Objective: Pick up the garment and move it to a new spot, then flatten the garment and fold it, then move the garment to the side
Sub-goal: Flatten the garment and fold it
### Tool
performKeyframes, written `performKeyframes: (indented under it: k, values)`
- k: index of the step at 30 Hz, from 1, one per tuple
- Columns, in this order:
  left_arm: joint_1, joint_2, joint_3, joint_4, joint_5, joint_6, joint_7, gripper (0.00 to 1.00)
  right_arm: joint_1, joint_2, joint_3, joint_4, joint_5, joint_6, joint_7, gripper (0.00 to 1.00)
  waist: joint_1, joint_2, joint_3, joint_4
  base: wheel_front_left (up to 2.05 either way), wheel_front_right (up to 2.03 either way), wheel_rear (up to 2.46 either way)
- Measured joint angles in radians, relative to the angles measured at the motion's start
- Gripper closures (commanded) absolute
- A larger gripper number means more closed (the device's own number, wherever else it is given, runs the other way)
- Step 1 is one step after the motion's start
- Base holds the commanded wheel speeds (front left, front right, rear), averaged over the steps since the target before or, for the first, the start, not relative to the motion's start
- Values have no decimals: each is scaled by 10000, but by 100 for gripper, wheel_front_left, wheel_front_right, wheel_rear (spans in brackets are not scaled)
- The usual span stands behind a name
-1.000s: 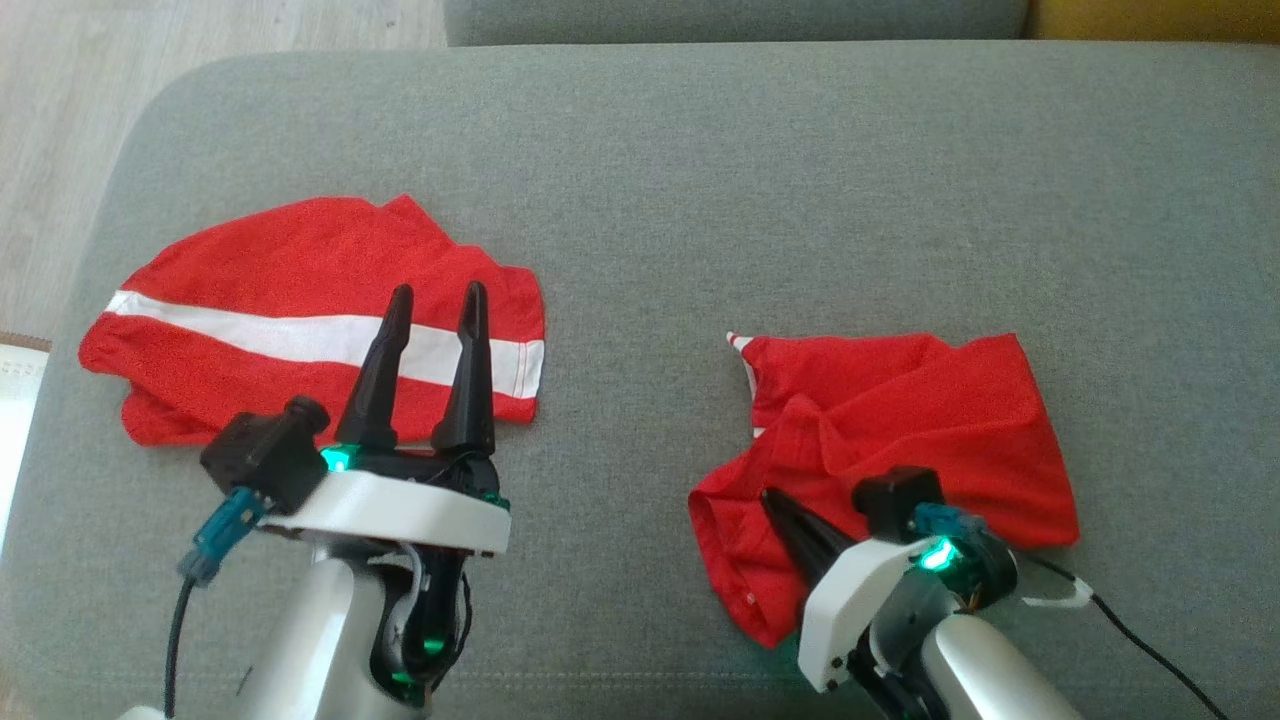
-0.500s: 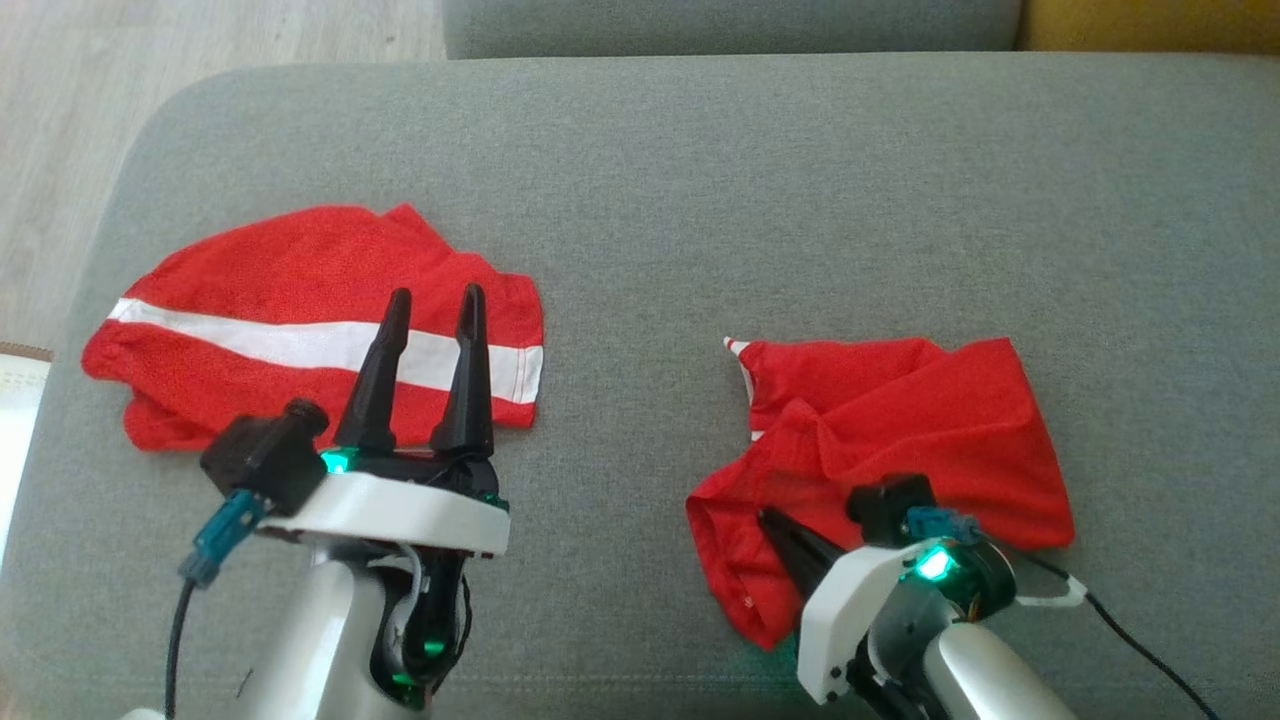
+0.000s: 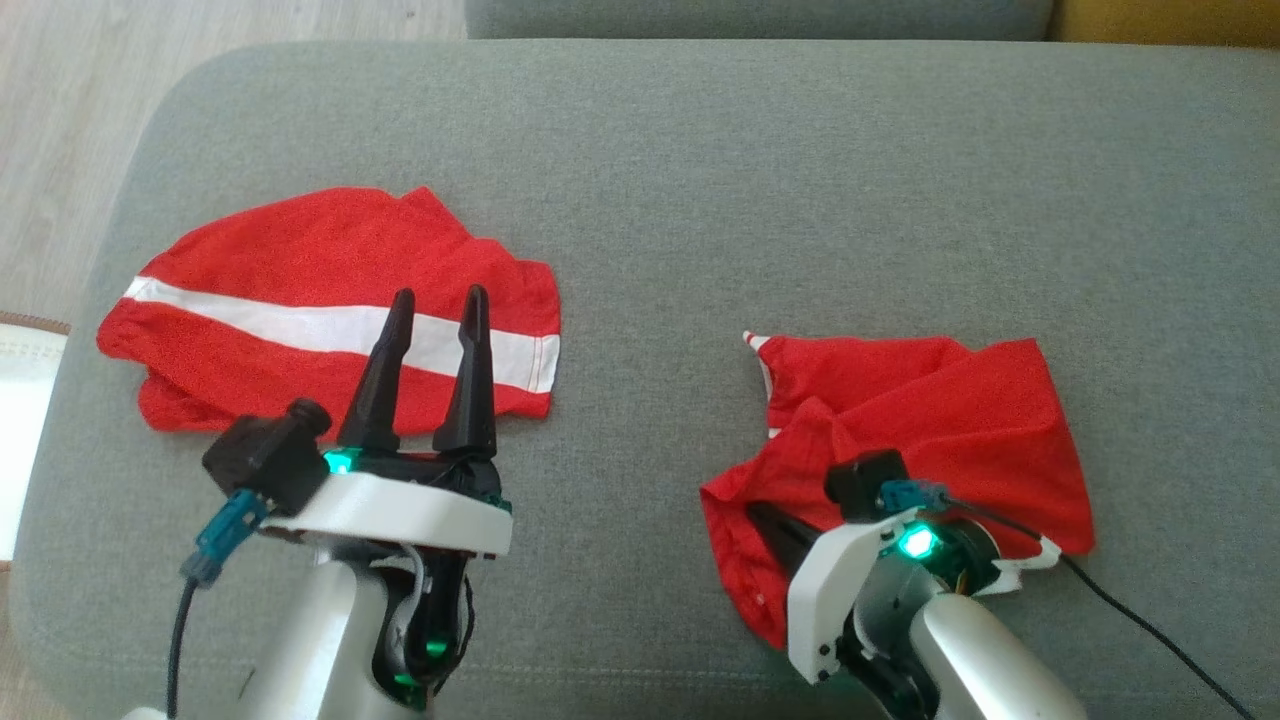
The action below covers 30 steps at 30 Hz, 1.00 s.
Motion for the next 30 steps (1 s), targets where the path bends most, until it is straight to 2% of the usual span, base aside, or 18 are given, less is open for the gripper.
performKeyframes:
  k: [6, 16, 21, 25, 28, 30]
  values:
    - [-10, 0, -10, 0, 0, 0, 0, 0, -291, 33, -341, 173, -159, 2, -176, 100, 0, 0, 99, 65, 0, 0, 0]
    - [-35, 0, -36, -2, 0, 0, 0, 0, -831, 21, -1820, 284, -771, 0, -2420, 100, 0, 0, 302, 137, 0, 0, 0]
    - [-36, 0, -35, 8, 0, 0, 0, 0, -932, -36, -807, 146, 196, 0, -2750, 100, 0, 0, 285, 82, 0, 0, 0]
    - [-36, 0, -29, 31, 0, 0, 0, 0, -905, -25, -136, 29, 483, 0, -2738, 100, 0, 0, 153, -29, 0, 0, 0]
    - [-34, 0, -29, 38, 2, 0, 0, 0, -895, -21, -184, -295, 577, 0, -3010, 100, 0, 0, 12, -131, 0, 0, 0]
    - [-28, 0, -12, 40, 2, 0, 0, 0, -884, -13, -663, -510, 545, 0, -3223, 100, 0, 0, -76, -211, 0, 0, 0]
